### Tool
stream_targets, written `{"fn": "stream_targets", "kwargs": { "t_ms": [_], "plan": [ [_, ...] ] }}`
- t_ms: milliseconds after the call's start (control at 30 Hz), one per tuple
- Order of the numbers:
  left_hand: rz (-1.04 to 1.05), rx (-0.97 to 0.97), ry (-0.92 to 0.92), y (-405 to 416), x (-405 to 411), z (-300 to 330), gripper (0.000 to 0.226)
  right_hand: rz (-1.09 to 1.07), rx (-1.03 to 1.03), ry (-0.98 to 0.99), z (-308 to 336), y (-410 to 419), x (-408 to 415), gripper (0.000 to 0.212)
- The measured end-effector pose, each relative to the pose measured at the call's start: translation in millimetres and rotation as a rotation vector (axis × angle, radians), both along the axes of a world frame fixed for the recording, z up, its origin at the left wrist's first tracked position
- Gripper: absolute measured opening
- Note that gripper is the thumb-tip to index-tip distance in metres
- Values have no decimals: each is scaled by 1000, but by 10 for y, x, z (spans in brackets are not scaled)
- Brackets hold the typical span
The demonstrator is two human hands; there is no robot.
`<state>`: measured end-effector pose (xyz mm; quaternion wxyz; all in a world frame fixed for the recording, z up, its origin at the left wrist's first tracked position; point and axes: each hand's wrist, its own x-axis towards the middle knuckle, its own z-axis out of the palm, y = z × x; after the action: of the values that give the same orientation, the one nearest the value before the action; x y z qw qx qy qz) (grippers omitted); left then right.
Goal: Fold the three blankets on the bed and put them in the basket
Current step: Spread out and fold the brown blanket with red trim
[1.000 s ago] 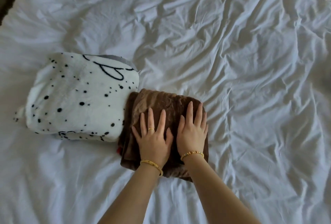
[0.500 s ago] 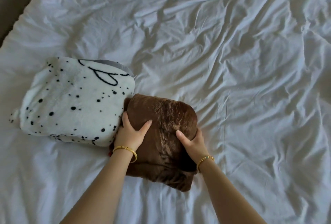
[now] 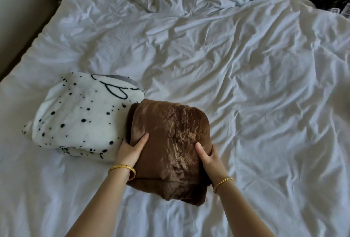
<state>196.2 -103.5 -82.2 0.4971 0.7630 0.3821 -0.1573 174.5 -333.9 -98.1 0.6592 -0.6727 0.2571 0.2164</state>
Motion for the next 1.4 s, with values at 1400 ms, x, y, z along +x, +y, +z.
{"fn": "stream_targets", "kwargs": {
  "t_ms": [1400],
  "plan": [
    [-1504,644,-318,-1501,-738,1732,38,206,-835,-10,1682,-468,-1337,44]
  ]
}}
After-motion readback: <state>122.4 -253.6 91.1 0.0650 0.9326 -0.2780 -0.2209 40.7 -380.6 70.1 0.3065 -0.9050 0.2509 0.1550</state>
